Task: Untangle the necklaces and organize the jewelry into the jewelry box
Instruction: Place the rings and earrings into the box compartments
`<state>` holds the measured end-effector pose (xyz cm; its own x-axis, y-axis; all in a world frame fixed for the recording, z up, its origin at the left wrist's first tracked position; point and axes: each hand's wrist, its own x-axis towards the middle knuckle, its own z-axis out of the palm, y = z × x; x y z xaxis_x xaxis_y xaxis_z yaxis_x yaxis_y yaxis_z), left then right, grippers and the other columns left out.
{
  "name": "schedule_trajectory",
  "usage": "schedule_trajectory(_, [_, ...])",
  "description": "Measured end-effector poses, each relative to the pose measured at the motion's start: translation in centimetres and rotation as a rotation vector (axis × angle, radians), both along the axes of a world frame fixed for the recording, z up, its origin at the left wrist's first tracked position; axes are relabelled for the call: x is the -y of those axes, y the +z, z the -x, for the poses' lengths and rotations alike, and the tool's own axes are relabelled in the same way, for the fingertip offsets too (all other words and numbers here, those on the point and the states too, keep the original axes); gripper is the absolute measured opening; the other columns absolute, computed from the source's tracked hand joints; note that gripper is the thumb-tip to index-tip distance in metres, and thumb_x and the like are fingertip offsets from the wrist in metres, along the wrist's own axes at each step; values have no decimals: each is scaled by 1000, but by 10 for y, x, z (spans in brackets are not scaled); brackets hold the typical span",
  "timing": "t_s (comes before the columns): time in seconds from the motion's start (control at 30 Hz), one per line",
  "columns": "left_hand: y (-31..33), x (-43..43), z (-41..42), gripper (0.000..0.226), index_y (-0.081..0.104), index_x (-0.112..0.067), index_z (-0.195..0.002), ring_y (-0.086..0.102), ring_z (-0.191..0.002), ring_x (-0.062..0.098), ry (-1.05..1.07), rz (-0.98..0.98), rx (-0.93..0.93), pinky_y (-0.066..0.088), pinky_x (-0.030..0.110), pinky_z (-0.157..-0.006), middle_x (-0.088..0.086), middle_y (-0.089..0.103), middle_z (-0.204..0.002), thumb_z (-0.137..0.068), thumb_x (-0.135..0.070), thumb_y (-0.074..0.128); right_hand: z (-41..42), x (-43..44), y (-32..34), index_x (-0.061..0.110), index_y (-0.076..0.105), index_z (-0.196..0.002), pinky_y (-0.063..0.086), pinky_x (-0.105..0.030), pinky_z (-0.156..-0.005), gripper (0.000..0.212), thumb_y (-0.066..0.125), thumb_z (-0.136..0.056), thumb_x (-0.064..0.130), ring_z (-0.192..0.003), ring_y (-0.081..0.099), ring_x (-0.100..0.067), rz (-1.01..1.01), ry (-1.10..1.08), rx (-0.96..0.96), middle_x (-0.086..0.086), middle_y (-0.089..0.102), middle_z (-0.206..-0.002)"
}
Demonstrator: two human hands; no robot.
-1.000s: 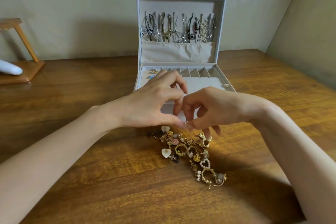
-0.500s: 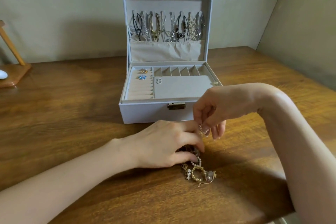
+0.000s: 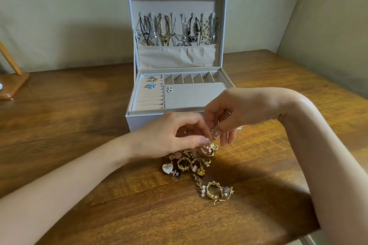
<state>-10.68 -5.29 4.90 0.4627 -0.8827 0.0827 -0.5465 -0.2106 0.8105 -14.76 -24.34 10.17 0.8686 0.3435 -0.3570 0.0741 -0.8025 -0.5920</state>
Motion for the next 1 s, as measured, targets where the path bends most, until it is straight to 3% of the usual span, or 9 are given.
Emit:
schedule_trajectory(0.13, [3,-3,-5,16,62,-9,-100,69,-82,15,40,41,-93,55,27,-66,1,72,-95,-87,-18,60,-1,2,3,4,68,-89,56,-24,-61,6,69,-83,7,-63,70,-12,-116,-25,130,-8,73,-75])
schedule_trajectory(0.3, [14,-9,-14,14,62,-10,-98,67,-79,6,140,130,-93,51,18,-62,2,71,-89,-85,-13,61,-11,5,-4,6,71,-82,51,-23,-53,6,72,-77,3,-71,63,-28,-326,-83,287,-16,69,-94])
schedule_trajectory(0.4, [21,-14,-22,11,62,-13,-95,65,-77,4,200,179,-46,50,16,-60,1,70,-90,-84,-14,62,-23,2,-12,3,71,-80,44,-22,-50,4,72,-77,2,-62,53,-21,-435,-196,373,-26,65,-84])
schedule_trajectory(0.47, [21,-17,-30,10,63,-17,-94,66,-79,6,262,195,-15,50,15,-65,-2,71,-89,-84,-15,63,-34,0,-15,2,71,-79,42,-20,-50,2,71,-77,2,-56,52,-14,-481,-285,390,-16,63,-67])
schedule_trajectory(0.57, [19,-18,-49,10,65,-21,-92,66,-78,3,384,211,27,53,19,-70,-6,70,-82,-86,-13,63,-57,-5,-17,2,70,-79,45,-19,-52,1,71,-78,2,-55,55,-7,-523,-389,370,-2,63,-61])
schedule_trajectory(0.77, [24,-5,-99,8,64,-8,-94,55,-47,-3,654,217,123,36,7,-41,-3,64,-66,-89,-13,61,-116,-19,-17,-3,71,-85,47,-14,-47,8,71,-78,0,-53,57,-10,-482,-583,374,-8,64,-65])
schedule_trajectory(0.87, [24,0,-115,9,63,-7,-95,54,-44,-3,704,232,95,39,12,-41,-4,63,-65,-90,-13,61,-140,-25,-19,-6,70,-86,49,-14,-44,12,73,-77,1,-45,57,-8,-383,-652,371,-9,64,-63])
schedule_trajectory(1.0, [19,0,-125,6,64,-9,-93,59,-51,0,704,241,70,46,17,-47,-2,65,-68,-89,-12,61,-159,-28,-19,-3,71,-86,52,-15,-48,11,74,-78,4,-50,59,-10,-269,-647,405,-7,65,-63])
